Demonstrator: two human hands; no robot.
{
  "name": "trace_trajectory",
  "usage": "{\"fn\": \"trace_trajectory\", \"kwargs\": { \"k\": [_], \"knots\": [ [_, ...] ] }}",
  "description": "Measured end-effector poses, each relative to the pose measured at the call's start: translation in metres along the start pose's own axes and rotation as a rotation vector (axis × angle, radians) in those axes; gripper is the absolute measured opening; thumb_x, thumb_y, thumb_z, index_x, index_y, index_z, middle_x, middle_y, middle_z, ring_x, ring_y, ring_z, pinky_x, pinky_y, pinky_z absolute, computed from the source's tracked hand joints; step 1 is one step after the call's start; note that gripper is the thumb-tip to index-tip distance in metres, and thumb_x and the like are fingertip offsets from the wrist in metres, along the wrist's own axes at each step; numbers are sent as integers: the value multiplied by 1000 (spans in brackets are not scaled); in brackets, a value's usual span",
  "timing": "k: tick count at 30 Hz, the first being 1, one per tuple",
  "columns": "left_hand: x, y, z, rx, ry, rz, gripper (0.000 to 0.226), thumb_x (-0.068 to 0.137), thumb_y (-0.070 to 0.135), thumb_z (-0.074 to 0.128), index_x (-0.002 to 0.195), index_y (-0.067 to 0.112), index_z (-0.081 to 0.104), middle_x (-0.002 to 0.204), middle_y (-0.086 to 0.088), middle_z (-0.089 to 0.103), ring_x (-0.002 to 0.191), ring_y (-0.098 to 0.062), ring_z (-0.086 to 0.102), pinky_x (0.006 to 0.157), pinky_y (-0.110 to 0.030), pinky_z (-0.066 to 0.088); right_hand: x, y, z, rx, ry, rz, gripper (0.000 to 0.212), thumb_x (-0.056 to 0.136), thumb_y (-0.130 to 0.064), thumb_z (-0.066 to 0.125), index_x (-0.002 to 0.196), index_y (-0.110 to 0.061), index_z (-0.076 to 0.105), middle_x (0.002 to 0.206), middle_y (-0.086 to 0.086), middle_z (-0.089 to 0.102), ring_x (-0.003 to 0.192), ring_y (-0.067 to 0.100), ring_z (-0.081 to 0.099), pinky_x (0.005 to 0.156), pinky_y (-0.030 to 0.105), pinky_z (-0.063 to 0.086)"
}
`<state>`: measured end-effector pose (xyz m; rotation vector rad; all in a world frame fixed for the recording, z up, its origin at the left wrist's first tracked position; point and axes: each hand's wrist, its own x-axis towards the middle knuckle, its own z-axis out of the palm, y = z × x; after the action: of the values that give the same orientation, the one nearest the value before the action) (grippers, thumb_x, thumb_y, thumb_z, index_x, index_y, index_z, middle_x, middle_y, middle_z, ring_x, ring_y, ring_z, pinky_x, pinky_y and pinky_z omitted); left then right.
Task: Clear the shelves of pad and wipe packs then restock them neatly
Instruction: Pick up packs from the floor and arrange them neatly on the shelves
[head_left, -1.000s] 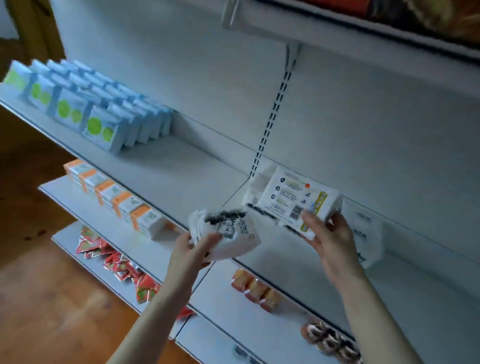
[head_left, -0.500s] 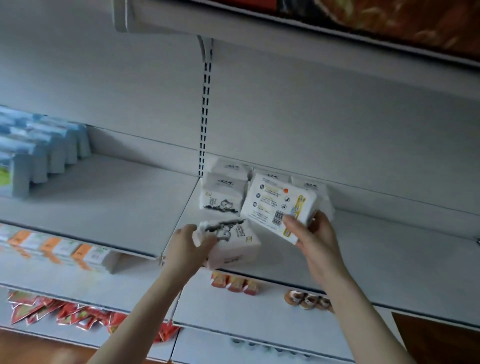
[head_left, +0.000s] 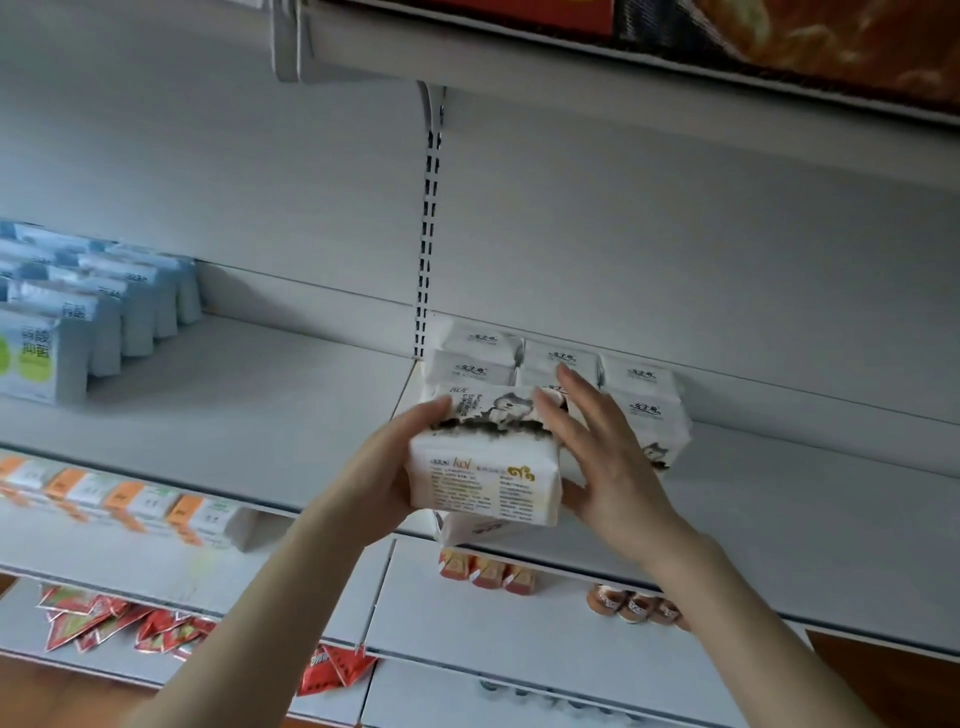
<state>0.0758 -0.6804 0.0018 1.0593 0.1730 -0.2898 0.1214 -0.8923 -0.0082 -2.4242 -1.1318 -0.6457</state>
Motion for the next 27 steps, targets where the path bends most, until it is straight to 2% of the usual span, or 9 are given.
{"fn": "trace_trajectory", "kwargs": {
  "k": [2,4,7,9,11,16,20,25,27],
  "knots": [
    [2,-2,-4,0,30,104,38,66,22,69,102,12,62,91,-11,68,71,-21,68,56,-30,54,0,1,-2,177,-40,180,93,77,2,71,141,-42,22,151,-3,24,138,9,25,110,25,22],
    [3,-3,-4,-17,34,187,35,67,19,58,101,16,61,88,-8,70,72,-20,68,55,-30,53,2,0,-7,507,21,459,67,87,8,56,129,-40,37,138,1,43,119,4,52,100,12,37],
    [5,-3,-2,-19,20,247,45,62,15,61,107,18,58,90,-8,69,73,-22,68,53,-28,52,11,-1,-16,1020,25,833,28,95,-9,48,119,-22,52,103,8,66,79,8,68,71,23,56],
    [10,-4,-1,18,13,273,60,53,17,69,111,18,56,96,-10,68,78,-24,67,56,-30,53,15,-1,-21,1237,-118,928,40,83,-45,59,114,-19,60,92,7,71,80,20,69,65,29,56],
    [13,-5,4,51,11,288,65,48,22,72,111,19,57,100,-9,68,81,-24,67,61,-31,54,18,0,-21,1246,-239,927,65,64,-62,69,111,-18,62,100,8,71,91,25,69,73,38,57],
    [20,-11,11,200,51,355,64,55,40,74,116,30,57,121,3,63,104,-14,65,78,-32,56,19,13,-24,1171,-121,992,51,59,-25,80,105,-16,61,96,7,71,87,18,68,75,35,57],
    [22,-23,1,744,261,353,79,54,60,72,124,36,46,138,8,46,122,-5,46,98,-26,40,6,43,-29,1140,212,1043,39,74,-2,69,109,-16,57,92,3,68,69,8,69,52,24,53],
    [32,-54,-4,1609,155,132,110,67,60,72,150,26,7,158,-3,4,146,-21,3,118,-42,14,-24,69,-25,1077,279,1029,80,49,-22,89,118,-6,53,104,10,66,89,19,66,64,24,54],
    [36,-61,-7,1726,200,163,105,70,58,69,150,25,8,155,-5,13,144,-23,9,114,-39,21,-34,70,-22,1015,299,1045,65,61,-10,85,117,-12,51,104,5,65,91,14,65,69,19,54]
  ]
}}
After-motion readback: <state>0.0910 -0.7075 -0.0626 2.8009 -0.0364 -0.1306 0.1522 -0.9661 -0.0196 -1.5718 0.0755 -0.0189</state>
